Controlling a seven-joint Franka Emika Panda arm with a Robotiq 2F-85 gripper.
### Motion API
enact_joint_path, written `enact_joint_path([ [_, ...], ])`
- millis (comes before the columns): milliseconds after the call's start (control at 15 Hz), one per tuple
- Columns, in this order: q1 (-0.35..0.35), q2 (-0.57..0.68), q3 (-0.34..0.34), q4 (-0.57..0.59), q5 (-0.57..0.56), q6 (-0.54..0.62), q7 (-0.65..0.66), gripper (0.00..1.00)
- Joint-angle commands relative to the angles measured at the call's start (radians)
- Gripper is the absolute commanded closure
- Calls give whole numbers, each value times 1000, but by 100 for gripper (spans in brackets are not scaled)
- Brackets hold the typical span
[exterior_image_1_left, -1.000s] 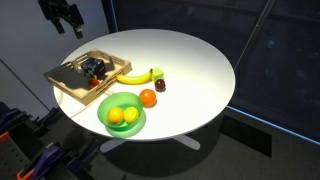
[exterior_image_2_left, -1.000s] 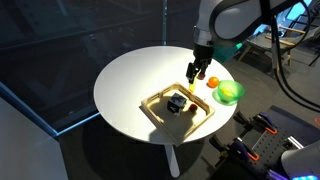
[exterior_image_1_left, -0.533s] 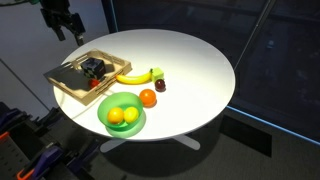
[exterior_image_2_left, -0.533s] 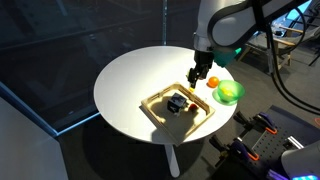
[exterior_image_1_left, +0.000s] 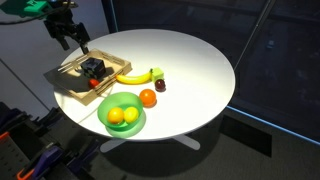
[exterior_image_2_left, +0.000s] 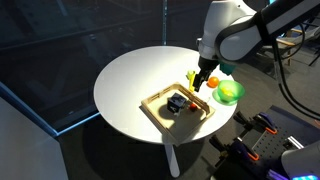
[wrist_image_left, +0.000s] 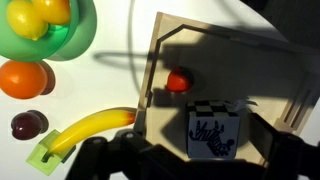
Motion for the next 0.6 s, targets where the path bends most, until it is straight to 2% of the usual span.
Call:
enact_joint_path([
  [0,-11,-11,-5,-33,-3,44,-34,0],
  [533,-5,0,-3,-24,0,24,-8,0],
])
